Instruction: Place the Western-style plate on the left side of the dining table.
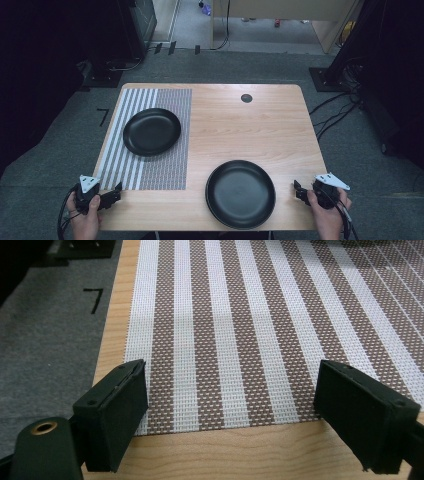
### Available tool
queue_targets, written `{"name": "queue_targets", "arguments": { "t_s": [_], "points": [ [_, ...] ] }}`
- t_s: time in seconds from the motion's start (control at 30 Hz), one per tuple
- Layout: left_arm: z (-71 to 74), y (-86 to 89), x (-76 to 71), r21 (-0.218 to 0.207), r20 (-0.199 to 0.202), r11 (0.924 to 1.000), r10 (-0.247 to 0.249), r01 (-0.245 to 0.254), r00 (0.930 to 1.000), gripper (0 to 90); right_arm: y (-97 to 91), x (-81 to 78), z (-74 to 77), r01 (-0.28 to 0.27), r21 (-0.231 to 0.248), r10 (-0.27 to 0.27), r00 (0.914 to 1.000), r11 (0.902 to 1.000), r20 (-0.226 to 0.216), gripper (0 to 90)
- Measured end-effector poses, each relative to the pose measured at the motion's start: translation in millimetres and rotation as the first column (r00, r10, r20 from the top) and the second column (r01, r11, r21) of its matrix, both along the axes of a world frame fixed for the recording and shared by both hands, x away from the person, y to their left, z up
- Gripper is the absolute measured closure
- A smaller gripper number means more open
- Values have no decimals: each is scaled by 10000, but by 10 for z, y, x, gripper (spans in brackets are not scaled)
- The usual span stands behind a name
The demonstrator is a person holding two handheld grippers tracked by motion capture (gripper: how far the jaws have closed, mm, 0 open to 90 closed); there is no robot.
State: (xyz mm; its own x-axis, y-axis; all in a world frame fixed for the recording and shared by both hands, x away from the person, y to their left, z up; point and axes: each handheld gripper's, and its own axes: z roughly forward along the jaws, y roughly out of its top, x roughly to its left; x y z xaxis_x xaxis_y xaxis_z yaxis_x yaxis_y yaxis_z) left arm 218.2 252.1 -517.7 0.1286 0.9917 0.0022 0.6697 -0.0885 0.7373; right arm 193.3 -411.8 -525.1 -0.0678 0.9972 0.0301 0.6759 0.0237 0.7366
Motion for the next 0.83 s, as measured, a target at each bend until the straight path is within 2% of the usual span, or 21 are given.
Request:
{"name": "queue_targets", "arguments": {
  "t_s": [0.83],
  "points": [
    [0,1,1,-16,-15,10000,7,-7,10000,136,8,7,-2,106,-11,-106,9999,9999,-76,135]
  ]
}}
